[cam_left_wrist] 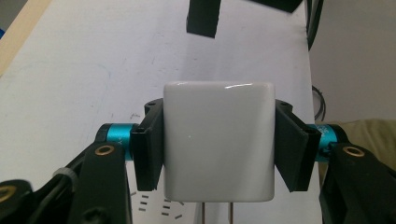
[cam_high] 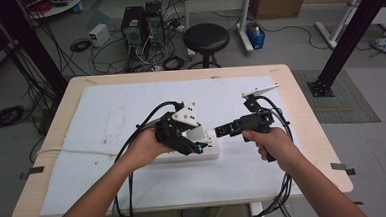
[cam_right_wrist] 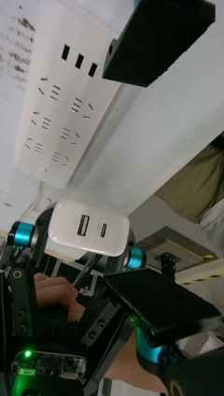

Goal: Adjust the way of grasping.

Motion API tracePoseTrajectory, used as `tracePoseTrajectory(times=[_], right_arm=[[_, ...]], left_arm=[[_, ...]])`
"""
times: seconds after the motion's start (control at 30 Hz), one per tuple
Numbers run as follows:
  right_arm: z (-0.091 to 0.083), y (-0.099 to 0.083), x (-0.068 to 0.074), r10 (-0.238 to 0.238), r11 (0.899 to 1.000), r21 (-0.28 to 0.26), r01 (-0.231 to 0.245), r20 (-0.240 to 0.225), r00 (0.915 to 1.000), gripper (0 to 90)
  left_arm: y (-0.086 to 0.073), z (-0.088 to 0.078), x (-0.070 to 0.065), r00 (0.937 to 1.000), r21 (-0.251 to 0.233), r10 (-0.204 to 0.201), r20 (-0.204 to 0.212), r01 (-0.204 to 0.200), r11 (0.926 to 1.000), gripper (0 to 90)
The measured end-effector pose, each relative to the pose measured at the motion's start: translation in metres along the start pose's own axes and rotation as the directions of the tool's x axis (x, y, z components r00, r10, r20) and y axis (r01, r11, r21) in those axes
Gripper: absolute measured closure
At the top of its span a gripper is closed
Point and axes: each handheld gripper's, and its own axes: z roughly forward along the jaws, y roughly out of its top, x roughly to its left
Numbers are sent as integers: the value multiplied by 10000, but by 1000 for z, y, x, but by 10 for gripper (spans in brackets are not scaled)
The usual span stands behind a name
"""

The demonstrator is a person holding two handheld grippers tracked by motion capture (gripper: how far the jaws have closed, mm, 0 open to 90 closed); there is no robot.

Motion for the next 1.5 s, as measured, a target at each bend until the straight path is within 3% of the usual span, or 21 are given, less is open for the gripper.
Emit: tracePoseTrajectory(times=[0.23, 0.47, 0.57, 0.73, 0.8, 0.97, 1.3, 1.43, 1.5], right_arm=[[10, 4, 5, 108, 9998, 157, -106, -126, 9999, 52], [19, 8, 11, 93, 9993, 372, -95, 51, 9999, 63], [22, 9, 11, 89, 9990, 431, -86, -86, 9999, 140], [24, 10, 10, 225, 9990, 400, -217, -215, 9995, 181], [25, 10, 10, 208, 9989, 432, -196, -270, 9994, 259], [26, 10, 10, 168, 9995, 284, -157, -416, 9990, 342], [28, 10, 9, 153, 9993, 353, -134, -559, 9983, 468], [31, 10, 7, 174, 9990, 435, -139, -830, 9964, 565], [32, 10, 5, 454, 9982, 436, -413, -978, 9942, 586]], left_arm=[[1, 6, 0, 9999, -409, -66, 82, 70, 9991, 425], [2, 11, -1, 10000, -646, 7, 31, -5, 9979, 425], [3, 13, -2, 10000, -705, 49, 27, -47, 9975, 425], [3, 13, -3, 9997, -767, 212, -77, -217, 9968, 425], [3, 13, -3, 9997, -786, 230, -111, -238, 9966, 425], [3, 15, -4, 9994, -733, 335, -127, -344, 9967, 425], [4, 16, -6, 9985, -803, 480, -274, -501, 9955, 425], [5, 17, -9, 9963, -783, 714, -473, -749, 9941, 425], [6, 17, -12, 9928, -674, 892, -805, -947, 9932, 425]])
